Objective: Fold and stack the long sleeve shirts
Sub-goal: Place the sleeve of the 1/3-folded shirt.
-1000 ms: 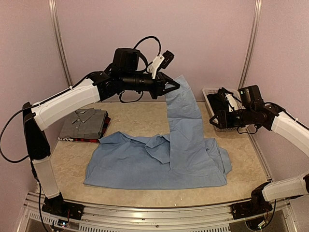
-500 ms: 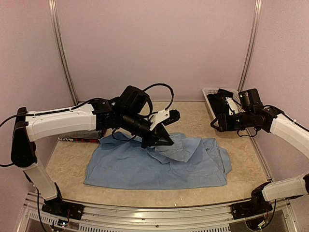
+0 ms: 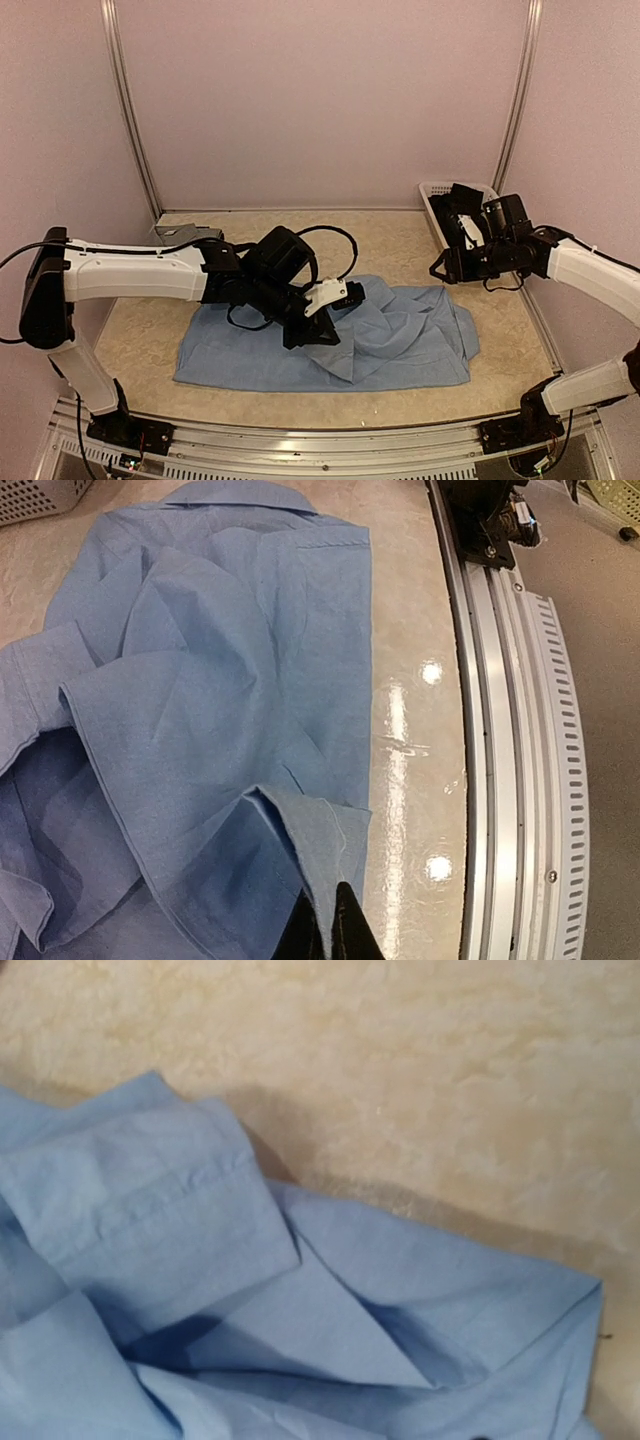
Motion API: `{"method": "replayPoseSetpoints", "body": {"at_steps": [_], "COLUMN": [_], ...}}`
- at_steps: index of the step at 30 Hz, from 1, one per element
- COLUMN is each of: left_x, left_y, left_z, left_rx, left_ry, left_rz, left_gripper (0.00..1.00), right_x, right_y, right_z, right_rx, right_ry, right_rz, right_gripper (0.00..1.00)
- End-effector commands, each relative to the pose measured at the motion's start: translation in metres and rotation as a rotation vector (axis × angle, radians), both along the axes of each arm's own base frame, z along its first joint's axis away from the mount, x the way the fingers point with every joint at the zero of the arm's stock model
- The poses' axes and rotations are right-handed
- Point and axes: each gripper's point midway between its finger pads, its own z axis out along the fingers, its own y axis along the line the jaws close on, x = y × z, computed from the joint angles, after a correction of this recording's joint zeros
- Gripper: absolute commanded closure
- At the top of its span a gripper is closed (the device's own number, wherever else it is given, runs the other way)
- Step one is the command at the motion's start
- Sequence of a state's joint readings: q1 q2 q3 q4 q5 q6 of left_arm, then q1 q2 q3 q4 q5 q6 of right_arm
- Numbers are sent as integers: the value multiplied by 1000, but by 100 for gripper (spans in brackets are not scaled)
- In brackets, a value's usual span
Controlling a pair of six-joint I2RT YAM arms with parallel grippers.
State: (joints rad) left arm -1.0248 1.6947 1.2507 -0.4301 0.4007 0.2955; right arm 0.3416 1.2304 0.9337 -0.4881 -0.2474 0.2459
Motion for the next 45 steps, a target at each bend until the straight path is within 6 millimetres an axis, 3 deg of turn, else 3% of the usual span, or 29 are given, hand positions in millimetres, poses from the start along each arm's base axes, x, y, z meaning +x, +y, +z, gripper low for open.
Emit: {"method": "replayPoseSetpoints", "body": {"at_steps": [1, 6, 17, 28, 31, 34, 38, 43, 45], "left_x": [1, 1, -1, -15, -16, -16, 5, 36, 43], "left_y": [14, 29, 52, 62, 65, 70, 86, 118, 129], "left_z": [-12, -16, 0, -23, -16, -6, 0, -7, -7], "left_rx": [63, 98, 108, 113, 46, -33, -120, -201, -233], "left_ry": [-12, -17, -45, 78, 117, 159, 216, 343, 354], "left_rz": [64, 106, 148, 223, 297, 387, 591, 842, 901], "left_gripper": [95, 91, 84, 77, 70, 64, 55, 44, 32], "right_x": [-5, -11, -12, -18, -29, -50, -81, -113, -124], "right_y": [4, 6, 18, 34, 57, 94, 139, 187, 203], "right_z": [-13, -27, -45, -55, -47, -32, -23, -34, -43], "right_rx": [23, 29, 44, 31, 55, 108, 180, 204, 193], "right_ry": [18, 44, 84, 98, 67, 8, -22, -1, 25], "right_rz": [45, 65, 102, 131, 192, 310, 434, 519, 542], "right_gripper": [41, 41, 41, 41, 41, 40, 40, 40, 40]}}
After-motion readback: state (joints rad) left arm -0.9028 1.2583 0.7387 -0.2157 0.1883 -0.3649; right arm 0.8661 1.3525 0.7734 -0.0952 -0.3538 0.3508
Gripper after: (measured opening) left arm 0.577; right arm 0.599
